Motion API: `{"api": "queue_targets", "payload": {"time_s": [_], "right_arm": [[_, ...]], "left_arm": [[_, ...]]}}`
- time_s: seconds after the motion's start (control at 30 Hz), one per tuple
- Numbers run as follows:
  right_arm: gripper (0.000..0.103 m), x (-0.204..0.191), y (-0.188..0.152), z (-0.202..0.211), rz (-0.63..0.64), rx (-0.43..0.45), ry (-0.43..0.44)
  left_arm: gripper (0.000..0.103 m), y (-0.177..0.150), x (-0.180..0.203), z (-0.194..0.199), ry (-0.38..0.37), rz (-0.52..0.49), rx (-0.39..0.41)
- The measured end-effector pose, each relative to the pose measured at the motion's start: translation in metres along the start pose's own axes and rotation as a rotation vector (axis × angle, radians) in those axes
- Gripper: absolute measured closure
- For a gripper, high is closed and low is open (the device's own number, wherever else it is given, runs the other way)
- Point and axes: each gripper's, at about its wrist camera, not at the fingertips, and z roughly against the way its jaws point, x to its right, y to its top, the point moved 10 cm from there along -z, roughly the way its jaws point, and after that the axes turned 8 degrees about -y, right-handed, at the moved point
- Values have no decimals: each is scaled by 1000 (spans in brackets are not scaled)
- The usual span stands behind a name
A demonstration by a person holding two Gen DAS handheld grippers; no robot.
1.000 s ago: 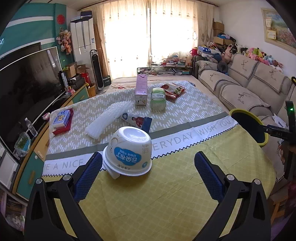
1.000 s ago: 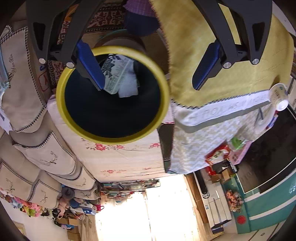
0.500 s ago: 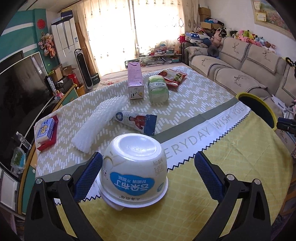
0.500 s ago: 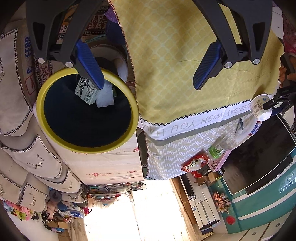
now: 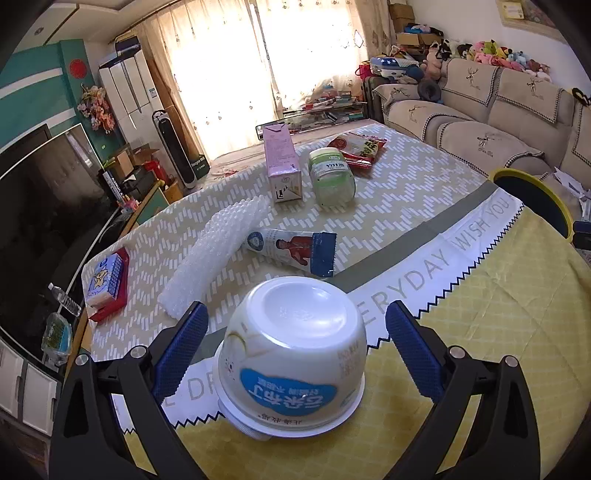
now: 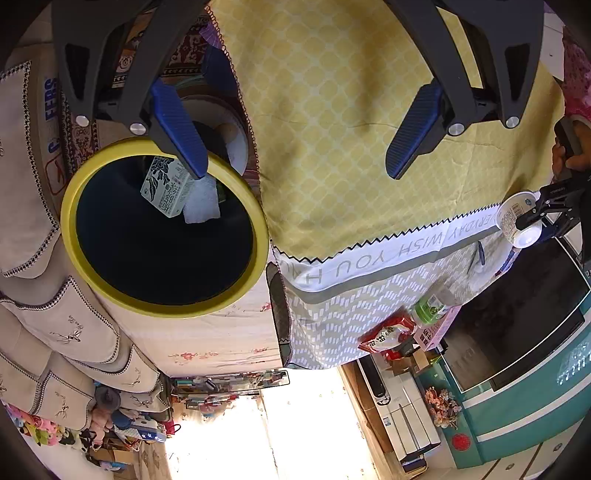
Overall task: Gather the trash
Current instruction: 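Reach the left gripper to the white upside-down noodle bowl and grasp it, then carry the bowl with the left gripper and drop it into the bin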
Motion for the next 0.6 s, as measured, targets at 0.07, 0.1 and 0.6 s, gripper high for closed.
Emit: {"api": "queue_targets", "payload": {"time_s": [0.07,0.1,0.6], "right_arm": [[11,0,0,-1,-3,-3,0],[11,0,0,-2,-5,-4,3],[9,-4,-7,-9,1,-32,35]], "left_arm": [[7,1,1,1,3,-8,4],[7,1,1,2,1,-10,5],[28,-1,0,-13,6,-71,-30]]}}
